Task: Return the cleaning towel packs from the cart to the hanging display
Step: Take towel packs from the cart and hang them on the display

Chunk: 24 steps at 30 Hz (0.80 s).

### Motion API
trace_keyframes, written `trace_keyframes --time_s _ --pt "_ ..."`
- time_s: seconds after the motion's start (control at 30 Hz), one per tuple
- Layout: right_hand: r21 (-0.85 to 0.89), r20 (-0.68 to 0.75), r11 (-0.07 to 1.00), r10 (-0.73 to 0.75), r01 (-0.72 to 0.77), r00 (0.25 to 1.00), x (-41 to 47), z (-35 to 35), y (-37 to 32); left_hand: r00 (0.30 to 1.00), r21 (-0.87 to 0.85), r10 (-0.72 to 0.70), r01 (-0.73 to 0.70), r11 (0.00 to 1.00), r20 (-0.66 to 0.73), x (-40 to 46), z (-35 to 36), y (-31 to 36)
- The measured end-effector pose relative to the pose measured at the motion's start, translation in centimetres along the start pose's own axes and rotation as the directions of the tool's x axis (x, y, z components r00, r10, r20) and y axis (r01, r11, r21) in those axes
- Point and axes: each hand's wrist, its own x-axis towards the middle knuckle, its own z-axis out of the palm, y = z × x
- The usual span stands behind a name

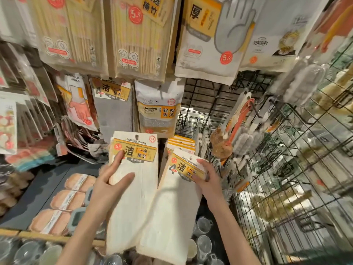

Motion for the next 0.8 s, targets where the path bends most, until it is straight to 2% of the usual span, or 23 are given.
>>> trace_keyframes --time_s 0.17,0.3,0.43,0.7,0.8 --pt "-0.079 0.056 0.996 0.041 -0.037 0.998 2.6 0.8 2.0 0.997 0.152 0.08 -0.076 0.985 -0.02 1.1 -0.5 0.2" --pt "-0.087 0.086 0.996 0.036 -0.029 0.996 4.4 2.0 3.2 0.997 0.189 0.062 -0.052 0.981 -0.047 1.2 -0.9 0.2" --pt "-0.081 0.038 0.996 0.025 -0.022 0.999 5.8 1.8 4.6 0.996 0.189 0.013 0.005 0.982 -0.094 1.2 -1.6 -0.1" --pt "-0.054 -0.024 0.998 0.019 -0.021 1.0 7.2 2.4 6.8 0.996 0.179 -0.004 0.02 0.984 -0.088 0.9 -2.0 -0.3" --pt "-0.2 -0.055 0.979 0.015 -0.026 0.998 7.5 2.9 7.0 0.995 0.209 -0.028 0.048 0.977 -0.095 0.6 -1.8 -0.1"
